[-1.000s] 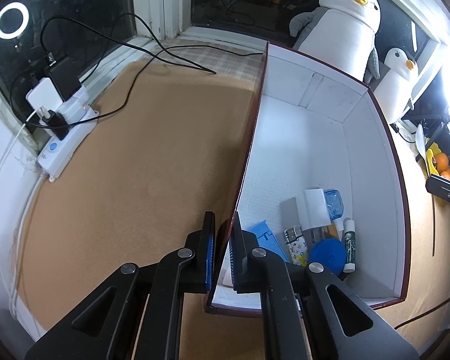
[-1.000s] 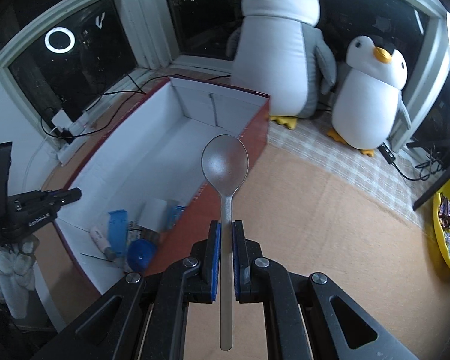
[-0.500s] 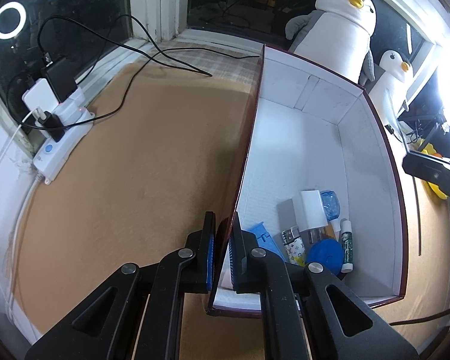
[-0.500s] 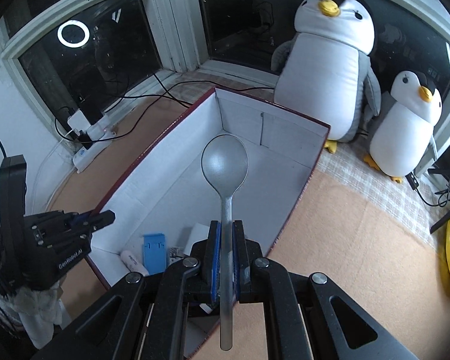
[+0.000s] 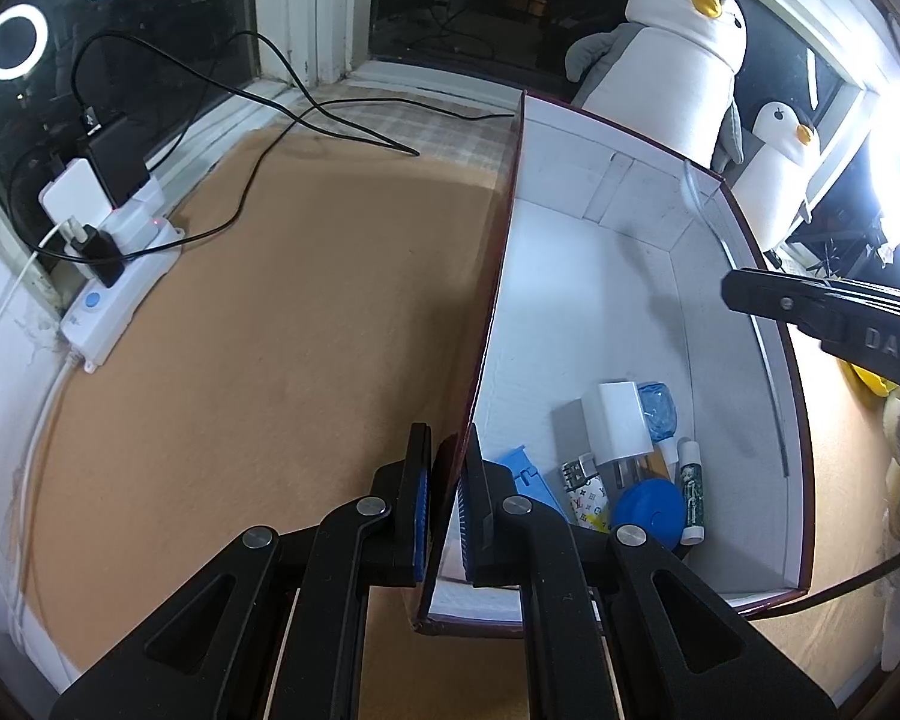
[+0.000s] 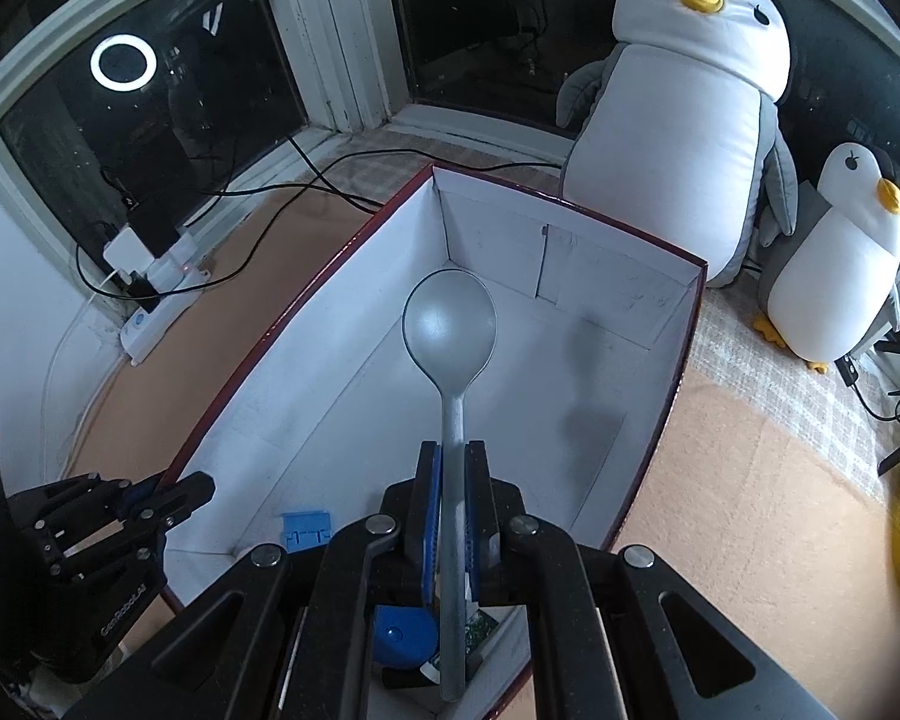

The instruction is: Organize rigid objects

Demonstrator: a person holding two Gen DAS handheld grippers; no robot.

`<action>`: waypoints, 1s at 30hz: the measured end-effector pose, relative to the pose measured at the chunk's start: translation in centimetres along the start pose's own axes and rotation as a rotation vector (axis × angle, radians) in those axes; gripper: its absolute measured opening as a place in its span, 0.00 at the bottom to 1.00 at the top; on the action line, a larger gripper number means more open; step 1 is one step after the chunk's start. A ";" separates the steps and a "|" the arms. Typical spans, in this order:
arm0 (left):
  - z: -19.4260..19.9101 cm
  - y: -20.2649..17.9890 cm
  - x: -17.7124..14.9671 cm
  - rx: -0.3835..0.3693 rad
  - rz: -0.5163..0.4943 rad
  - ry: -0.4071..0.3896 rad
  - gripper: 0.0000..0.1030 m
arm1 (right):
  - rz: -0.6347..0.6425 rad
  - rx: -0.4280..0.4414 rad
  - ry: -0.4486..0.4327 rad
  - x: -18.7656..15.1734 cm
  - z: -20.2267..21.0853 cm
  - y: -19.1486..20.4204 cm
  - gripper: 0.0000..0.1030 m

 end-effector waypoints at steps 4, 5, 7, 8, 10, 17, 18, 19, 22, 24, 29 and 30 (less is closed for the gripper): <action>0.0 0.0 0.0 0.002 -0.001 0.000 0.07 | -0.004 -0.010 0.016 0.2 -1.1 0.1 0.06; 0.0 0.0 0.0 0.001 -0.001 0.000 0.07 | -0.005 -0.010 0.021 0.2 -1.3 0.0 0.06; 0.0 0.0 0.0 0.002 0.000 0.000 0.07 | -0.014 -0.008 0.029 0.1 -1.8 0.0 0.06; 0.0 0.0 0.0 0.002 0.001 0.000 0.07 | -0.015 -0.007 0.031 0.1 -2.0 -0.1 0.06; 0.0 -0.1 0.0 0.003 0.002 0.001 0.07 | -0.013 -0.011 0.035 0.1 -2.4 0.0 0.06; -0.1 -0.2 0.0 0.010 0.000 0.006 0.07 | 0.023 0.010 0.041 -0.2 -3.2 0.7 0.09; -0.1 -0.2 0.0 0.011 0.001 0.006 0.07 | 0.026 0.009 0.042 -0.2 -3.2 0.7 0.19; -0.1 -0.2 0.0 0.012 0.001 0.006 0.07 | 0.026 0.004 0.037 -0.2 -3.1 0.7 0.31; -0.1 -0.2 0.1 0.015 0.004 0.007 0.07 | 0.025 0.007 0.011 -0.3 -2.4 0.7 0.38; -0.1 -0.2 0.1 0.018 0.004 0.007 0.07 | 0.023 0.011 0.007 -0.4 -1.9 0.5 0.38; 0.4 -0.4 0.1 0.023 -0.002 -0.002 0.07 | -0.003 0.032 0.000 -0.8 -0.7 -0.2 0.39; 0.6 -0.6 0.1 0.025 -0.008 -0.007 0.07 | -0.006 0.032 -0.005 -1.0 -0.3 -0.3 0.39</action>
Point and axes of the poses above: each gripper's, at about its wrist camera, not at the fingertips, and z roughly against the way its jaws point, y to its left, x to its top, the point moved 7 cm from there along -z, roughly the way its jaws point, and after that the axes turned 14 degrees about -x, right-handed, at the moved point
